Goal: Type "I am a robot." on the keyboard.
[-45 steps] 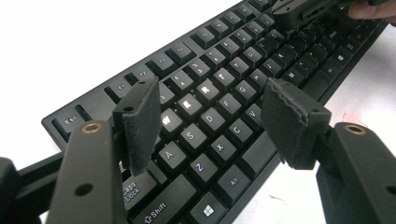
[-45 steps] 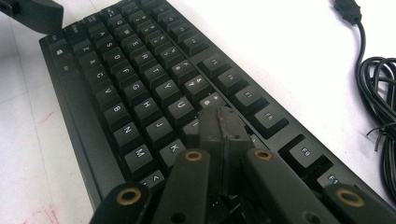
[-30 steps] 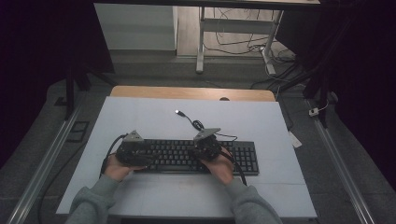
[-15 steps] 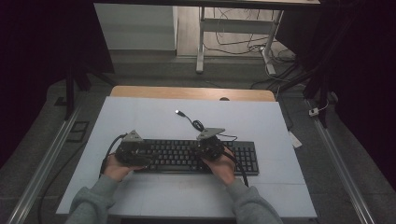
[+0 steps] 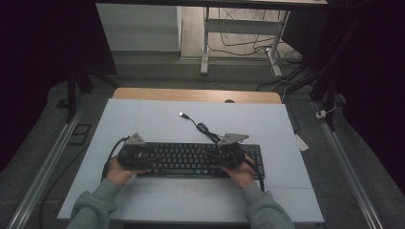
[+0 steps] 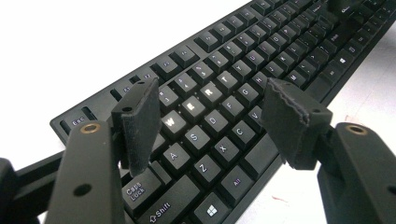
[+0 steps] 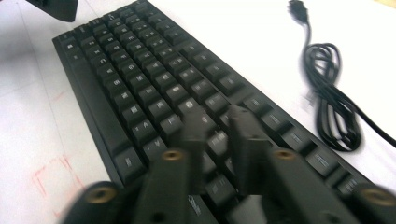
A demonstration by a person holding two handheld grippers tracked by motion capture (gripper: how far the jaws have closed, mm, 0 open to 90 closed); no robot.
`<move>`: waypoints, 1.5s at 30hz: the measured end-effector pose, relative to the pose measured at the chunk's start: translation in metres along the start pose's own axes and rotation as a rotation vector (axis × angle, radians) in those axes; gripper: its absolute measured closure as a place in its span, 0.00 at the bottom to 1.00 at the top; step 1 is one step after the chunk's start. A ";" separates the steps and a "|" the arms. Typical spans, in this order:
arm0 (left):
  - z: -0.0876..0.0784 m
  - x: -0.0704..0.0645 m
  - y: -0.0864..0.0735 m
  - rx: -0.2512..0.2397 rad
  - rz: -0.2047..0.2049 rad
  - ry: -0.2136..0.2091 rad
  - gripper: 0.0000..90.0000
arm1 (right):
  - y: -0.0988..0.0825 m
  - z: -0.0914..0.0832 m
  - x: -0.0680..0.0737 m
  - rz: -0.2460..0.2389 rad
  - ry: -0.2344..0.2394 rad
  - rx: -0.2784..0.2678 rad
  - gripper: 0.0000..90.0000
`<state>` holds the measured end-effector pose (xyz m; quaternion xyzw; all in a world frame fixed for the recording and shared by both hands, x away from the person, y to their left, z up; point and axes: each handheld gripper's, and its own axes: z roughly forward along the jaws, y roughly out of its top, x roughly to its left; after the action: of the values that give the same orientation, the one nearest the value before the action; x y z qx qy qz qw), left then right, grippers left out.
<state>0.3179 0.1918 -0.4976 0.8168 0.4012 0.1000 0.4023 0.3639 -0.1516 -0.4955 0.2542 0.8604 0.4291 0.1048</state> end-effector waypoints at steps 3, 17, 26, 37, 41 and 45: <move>0.000 0.000 0.000 0.001 -0.001 0.000 0.42 | -0.006 -0.010 -0.001 0.003 -0.015 -0.018 0.70; -0.001 0.002 0.000 -0.001 -0.007 0.004 0.41 | -0.036 -0.043 0.000 0.015 -0.050 -0.061 0.53; -0.006 0.003 0.001 -0.018 -0.007 0.010 0.41 | -0.039 -0.050 -0.001 0.017 -0.048 -0.073 0.53; -0.008 -0.002 0.006 -0.038 0.010 -0.007 0.44 | -0.037 -0.046 0.000 0.004 -0.035 -0.065 0.53; -0.005 -0.009 0.008 -0.040 0.033 -0.037 0.51 | -0.037 -0.045 0.000 0.002 -0.033 -0.063 0.53; -0.002 -0.016 0.010 -0.028 0.066 -0.070 0.65 | -0.037 -0.044 0.000 -0.002 -0.038 -0.052 0.53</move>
<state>0.3125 0.1769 -0.4863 0.8268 0.3581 0.0901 0.4243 0.3339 -0.2005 -0.4982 0.2587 0.8471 0.4462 0.1282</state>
